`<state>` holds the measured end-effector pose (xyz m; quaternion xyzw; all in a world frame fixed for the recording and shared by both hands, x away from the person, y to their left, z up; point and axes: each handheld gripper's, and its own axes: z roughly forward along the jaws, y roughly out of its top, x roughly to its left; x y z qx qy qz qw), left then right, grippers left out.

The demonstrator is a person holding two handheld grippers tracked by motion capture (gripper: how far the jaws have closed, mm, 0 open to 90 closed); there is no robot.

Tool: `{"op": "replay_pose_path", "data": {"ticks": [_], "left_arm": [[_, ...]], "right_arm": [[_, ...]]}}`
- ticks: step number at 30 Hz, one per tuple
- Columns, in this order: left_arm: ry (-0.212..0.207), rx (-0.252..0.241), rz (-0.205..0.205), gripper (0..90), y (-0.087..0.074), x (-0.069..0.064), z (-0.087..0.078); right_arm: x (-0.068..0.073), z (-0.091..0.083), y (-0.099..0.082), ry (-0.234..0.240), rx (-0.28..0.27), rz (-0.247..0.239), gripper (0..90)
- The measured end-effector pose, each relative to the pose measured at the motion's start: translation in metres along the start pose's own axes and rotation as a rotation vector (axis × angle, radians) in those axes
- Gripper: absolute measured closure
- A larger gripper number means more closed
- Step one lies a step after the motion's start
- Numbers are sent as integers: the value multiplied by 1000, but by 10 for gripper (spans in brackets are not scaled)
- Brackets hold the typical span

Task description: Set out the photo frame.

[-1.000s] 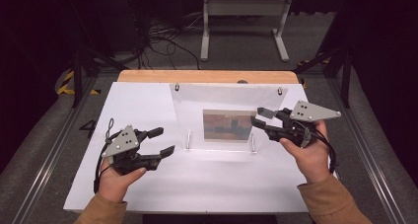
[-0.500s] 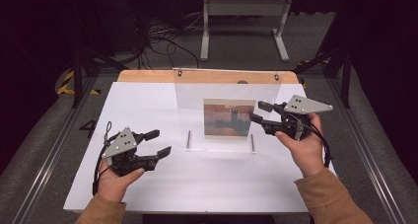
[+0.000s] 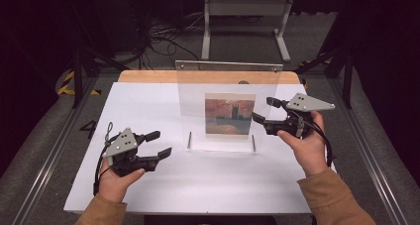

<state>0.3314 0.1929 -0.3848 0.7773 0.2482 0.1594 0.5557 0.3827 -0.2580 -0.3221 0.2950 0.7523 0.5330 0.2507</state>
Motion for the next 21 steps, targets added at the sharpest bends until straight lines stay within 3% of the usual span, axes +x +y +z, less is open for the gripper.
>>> {"op": "replay_pose_path", "data": {"ticks": [8,14,21], "left_arm": [[5,12,-8,287,-5,2,-6],[44,-3,-31,227,-11,7,-15],[60,4,-52,233,-19,12,-24]], "right_arm": [[0,-33,-1,-28,17,-27,212],[-1,-60,-4,-35,45,-50,192],[-2,-91,-11,-83,35,-39,160]]}}
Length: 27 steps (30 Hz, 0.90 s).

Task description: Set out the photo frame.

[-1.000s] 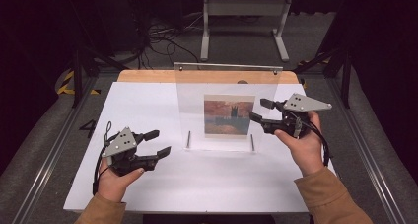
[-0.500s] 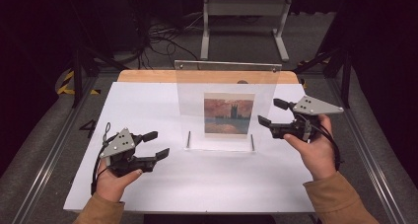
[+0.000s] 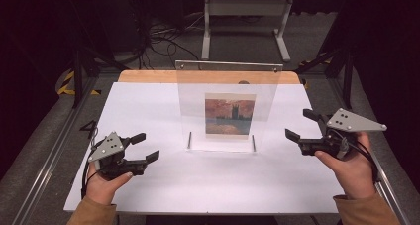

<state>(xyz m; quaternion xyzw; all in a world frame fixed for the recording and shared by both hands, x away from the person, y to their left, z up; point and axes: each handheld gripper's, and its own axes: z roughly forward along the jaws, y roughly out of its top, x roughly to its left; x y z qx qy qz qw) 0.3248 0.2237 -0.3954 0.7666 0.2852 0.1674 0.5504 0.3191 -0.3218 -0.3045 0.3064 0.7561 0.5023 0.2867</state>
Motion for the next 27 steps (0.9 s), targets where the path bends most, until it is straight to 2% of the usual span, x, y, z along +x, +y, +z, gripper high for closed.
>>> {"op": "replay_pose_path", "data": {"ticks": [9,11,13,15,20,21,24,27], "left_arm": [[42,8,-20,209,-11,8,-5],[54,-10,-24,196,-15,10,-6],[68,-22,-47,197,-20,13,-6],[75,-24,-46,199,-22,14,-6],[64,-18,-40,195,-30,14,-4],[64,-18,-40,194,-30,14,-4],[61,-1,-22,191,-34,12,0],[46,16,-16,190,-39,10,3]], "right_arm": [[-2,-7,-23,-24,59,29,133],[-1,-6,-31,-22,98,7,131],[-1,-4,-39,-22,100,15,130],[-1,-2,-45,-23,99,28,130],[-1,5,-72,-37,118,69,130],[-1,5,-72,-37,118,69,130],[1,13,-89,-41,146,62,130],[2,17,-96,-35,141,71,131]]}}
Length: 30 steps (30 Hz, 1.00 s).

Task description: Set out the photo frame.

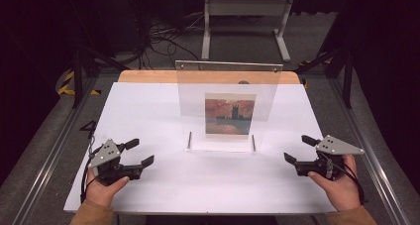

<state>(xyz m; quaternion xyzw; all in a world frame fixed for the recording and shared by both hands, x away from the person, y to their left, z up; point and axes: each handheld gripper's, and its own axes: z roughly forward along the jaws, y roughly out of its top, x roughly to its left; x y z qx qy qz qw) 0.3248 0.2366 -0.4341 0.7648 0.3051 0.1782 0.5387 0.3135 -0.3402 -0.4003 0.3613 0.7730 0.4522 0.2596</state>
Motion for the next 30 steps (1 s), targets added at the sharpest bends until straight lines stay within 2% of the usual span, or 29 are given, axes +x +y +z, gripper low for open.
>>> {"op": "replay_pose_path", "data": {"ticks": [5,12,20,30], "left_arm": [[0,10,-13,188,-7,0,2],[-15,21,-29,187,-15,-2,10],[-37,47,-42,184,-20,-4,17],[-46,70,-53,183,-22,-4,19]], "right_arm": [[3,8,-20,32,18,16,137],[7,15,-38,47,52,22,136],[7,24,-48,46,115,14,122],[7,26,-48,45,129,18,124]]}}
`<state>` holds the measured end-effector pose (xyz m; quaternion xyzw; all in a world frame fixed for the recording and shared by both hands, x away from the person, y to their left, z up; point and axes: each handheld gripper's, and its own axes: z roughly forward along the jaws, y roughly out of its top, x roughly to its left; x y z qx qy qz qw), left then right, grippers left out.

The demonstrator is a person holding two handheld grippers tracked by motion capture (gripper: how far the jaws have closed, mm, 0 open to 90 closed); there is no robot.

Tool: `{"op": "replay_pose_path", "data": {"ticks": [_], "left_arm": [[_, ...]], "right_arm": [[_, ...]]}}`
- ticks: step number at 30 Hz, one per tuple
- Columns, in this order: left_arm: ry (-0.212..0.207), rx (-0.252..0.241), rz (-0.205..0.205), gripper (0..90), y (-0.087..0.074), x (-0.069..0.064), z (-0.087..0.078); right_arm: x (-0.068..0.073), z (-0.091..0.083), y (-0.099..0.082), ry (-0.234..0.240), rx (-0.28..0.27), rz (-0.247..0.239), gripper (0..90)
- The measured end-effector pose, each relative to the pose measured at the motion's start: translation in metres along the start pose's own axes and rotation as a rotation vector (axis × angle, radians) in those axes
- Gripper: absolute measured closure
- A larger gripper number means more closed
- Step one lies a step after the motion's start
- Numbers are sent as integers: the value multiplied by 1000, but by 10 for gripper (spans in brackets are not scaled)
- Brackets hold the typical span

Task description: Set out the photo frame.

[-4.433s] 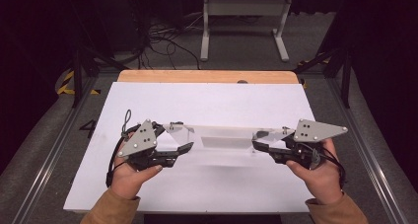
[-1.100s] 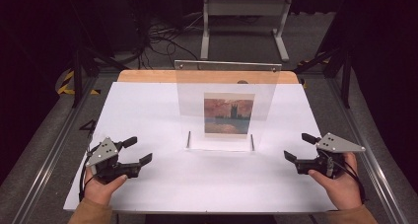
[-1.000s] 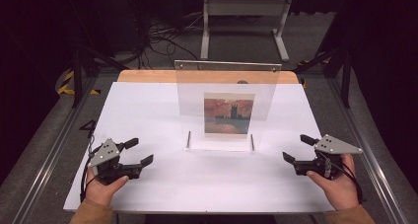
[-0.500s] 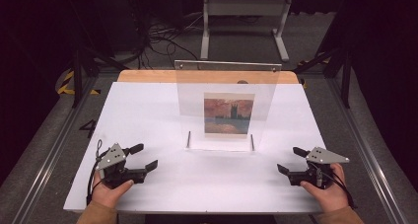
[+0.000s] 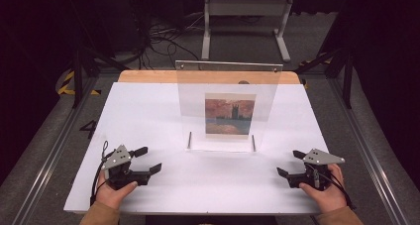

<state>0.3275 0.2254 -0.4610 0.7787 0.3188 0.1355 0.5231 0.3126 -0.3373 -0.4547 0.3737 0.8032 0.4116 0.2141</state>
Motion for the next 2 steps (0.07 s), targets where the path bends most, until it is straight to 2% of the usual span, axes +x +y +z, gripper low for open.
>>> {"op": "replay_pose_path", "data": {"ticks": [2], "left_arm": [[9,7,2,183,0,1,-1]], "right_arm": [[-1,0,1,4,-4,-4,126]]}}
